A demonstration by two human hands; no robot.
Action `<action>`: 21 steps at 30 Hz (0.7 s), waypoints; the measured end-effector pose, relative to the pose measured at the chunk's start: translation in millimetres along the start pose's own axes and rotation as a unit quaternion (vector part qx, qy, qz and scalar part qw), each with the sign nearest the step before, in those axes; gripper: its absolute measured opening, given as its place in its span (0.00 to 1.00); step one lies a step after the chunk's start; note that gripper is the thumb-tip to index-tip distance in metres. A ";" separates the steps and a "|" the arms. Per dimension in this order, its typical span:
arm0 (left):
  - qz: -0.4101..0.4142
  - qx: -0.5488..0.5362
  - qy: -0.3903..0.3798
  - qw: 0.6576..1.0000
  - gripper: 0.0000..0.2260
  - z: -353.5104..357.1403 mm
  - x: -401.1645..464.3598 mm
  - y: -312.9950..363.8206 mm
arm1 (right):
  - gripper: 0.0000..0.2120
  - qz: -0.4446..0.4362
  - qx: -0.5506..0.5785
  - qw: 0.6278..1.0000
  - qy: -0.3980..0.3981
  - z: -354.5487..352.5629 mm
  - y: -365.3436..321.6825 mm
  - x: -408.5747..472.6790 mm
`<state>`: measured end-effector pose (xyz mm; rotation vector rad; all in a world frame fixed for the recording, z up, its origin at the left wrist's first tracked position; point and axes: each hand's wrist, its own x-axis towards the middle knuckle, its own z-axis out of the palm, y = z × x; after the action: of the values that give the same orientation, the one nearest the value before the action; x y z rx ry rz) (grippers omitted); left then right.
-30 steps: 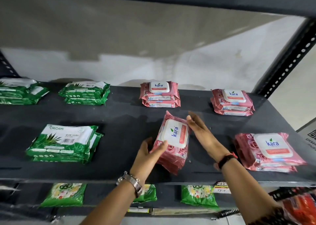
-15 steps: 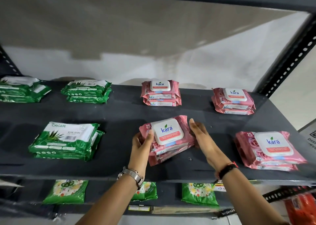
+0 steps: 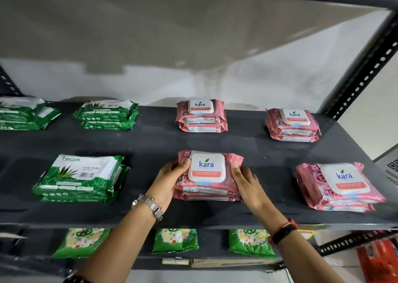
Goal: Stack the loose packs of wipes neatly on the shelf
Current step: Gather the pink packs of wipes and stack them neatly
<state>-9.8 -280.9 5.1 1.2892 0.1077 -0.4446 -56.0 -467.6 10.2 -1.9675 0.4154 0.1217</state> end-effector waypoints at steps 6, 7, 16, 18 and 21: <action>-0.007 0.008 -0.005 1.000 0.15 0.1 -1.9 -0.9 | 0.25 0.006 0.003 1.000 -0.005 1.5 -6.4 -0.9; -0.008 0.008 -0.005 1.000 0.14 0.8 -2.6 -1.0 | 0.26 0.009 0.002 1.000 -0.008 1.3 -7.2 -1.2; -0.010 -0.014 -0.001 1.000 0.11 -2.0 -7.3 -4.7 | 0.34 0.029 -0.056 0.998 0.003 5.4 -7.8 -2.5; -0.012 -0.015 -0.004 1.000 0.13 -4.5 -6.6 -2.5 | 0.25 0.019 -0.048 0.999 0.009 7.6 -9.4 -2.1; -0.017 -0.014 -0.011 1.000 0.15 -4.6 -6.9 -2.6 | 0.23 0.010 -0.054 0.998 -0.008 6.1 -6.7 -2.1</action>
<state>-16.3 -275.3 3.6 1.2556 0.1166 -0.4853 -55.0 -459.2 14.0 -2.0675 0.4253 0.1750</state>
